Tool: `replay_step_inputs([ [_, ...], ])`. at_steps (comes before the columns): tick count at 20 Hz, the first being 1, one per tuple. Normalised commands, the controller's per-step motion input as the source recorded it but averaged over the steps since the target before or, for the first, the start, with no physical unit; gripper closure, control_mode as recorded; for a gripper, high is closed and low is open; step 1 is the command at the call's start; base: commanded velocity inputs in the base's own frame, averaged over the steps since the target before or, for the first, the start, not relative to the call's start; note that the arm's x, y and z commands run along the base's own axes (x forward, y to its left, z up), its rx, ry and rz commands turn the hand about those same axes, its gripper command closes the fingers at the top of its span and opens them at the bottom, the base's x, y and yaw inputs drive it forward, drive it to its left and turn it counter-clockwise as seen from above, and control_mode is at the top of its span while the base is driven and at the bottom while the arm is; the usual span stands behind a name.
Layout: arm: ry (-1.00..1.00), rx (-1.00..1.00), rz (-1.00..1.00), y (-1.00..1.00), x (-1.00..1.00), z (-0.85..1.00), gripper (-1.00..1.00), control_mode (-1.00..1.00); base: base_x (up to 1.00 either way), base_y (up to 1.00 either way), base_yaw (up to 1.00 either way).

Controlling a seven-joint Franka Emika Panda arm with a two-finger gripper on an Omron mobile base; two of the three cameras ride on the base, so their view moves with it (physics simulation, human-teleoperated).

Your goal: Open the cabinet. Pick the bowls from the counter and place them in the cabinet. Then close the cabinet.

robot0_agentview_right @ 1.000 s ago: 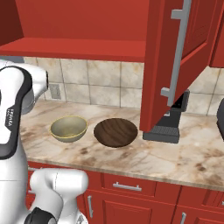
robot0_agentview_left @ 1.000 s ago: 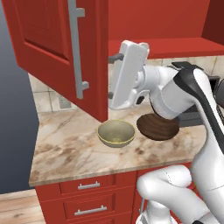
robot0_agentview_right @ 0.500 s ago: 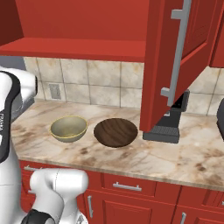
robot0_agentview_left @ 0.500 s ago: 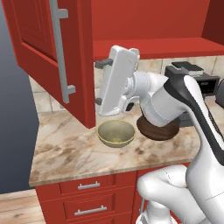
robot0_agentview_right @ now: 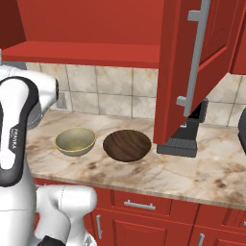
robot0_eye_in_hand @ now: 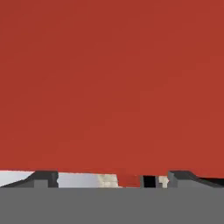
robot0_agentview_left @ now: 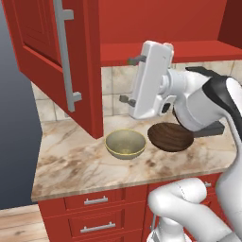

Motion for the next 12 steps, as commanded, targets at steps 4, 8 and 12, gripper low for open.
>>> replay_step_inputs([
  [4, 0.05, -0.19, -0.13, -0.61, -0.04, -0.16, -1.0, -1.0, 0.0, 0.0, 0.0],
  [8, 0.0, -0.25, -0.17, -0.46, -0.08, -0.26, -1.0, -1.0, 0.0, 0.0, 0.0],
  [12, 0.0, -0.22, -0.18, -0.53, -0.2, -0.2, -1.0, -1.0, 0.0, 0.0, 0.0],
])
